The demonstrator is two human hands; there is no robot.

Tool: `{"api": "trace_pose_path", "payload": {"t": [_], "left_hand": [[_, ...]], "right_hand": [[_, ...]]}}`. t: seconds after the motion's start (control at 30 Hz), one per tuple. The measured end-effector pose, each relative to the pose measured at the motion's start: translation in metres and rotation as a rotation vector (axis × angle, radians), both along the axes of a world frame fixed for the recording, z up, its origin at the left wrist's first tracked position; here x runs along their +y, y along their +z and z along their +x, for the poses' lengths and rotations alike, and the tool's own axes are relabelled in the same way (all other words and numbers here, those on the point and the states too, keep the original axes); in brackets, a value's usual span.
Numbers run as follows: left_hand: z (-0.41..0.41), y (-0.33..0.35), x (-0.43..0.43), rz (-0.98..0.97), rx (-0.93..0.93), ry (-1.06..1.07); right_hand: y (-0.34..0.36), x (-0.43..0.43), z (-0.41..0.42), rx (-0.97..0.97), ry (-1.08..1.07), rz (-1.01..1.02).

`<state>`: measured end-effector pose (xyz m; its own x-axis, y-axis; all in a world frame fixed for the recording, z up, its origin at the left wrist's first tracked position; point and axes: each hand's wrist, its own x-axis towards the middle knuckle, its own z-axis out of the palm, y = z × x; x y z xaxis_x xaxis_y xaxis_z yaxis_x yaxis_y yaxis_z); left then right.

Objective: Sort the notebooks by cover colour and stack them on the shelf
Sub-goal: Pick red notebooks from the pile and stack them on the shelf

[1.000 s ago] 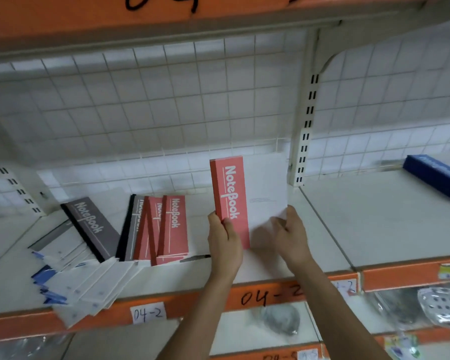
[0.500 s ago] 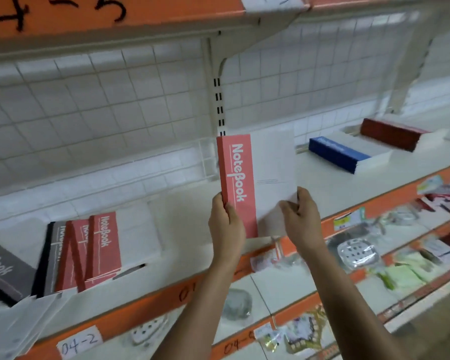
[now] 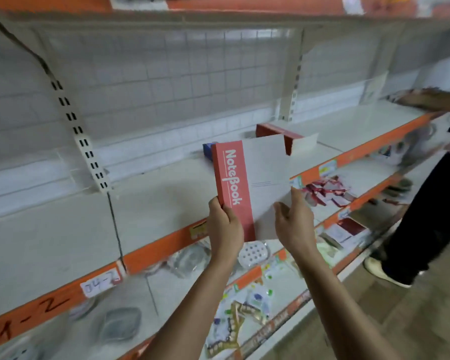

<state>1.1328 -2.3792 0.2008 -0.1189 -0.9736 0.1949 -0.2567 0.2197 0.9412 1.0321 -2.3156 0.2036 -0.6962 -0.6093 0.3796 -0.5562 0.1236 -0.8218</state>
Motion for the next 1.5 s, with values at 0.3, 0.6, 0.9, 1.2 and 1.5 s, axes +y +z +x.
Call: {"api": "trace_pose_path", "payload": {"t": [0.3,0.6,0.9,1.2,1.5], "left_hand": [[-0.115,-0.002,-0.008,-0.089,-0.068,-0.037],[-0.231,0.011,-0.080,-0.128,-0.064,-0.033],[-0.296,0.029,-0.147,-0.139,-0.059,-0.007],[-0.366,0.036,-0.204,-0.116,-0.214,0.177],[-0.399,0.033,-0.231,-0.067,-0.408,0.268]], "right_hand": [[0.001,-0.001,-0.109,-0.001,-0.060,0.010],[0.020,-0.067,-0.221,0.041,-0.059,-0.036],[0.039,-0.147,-0.300,0.102,0.028,-0.013],[0.052,-0.222,-0.390,0.059,0.169,0.111],[0.059,-0.264,-0.443,0.074,0.314,0.317]]}}
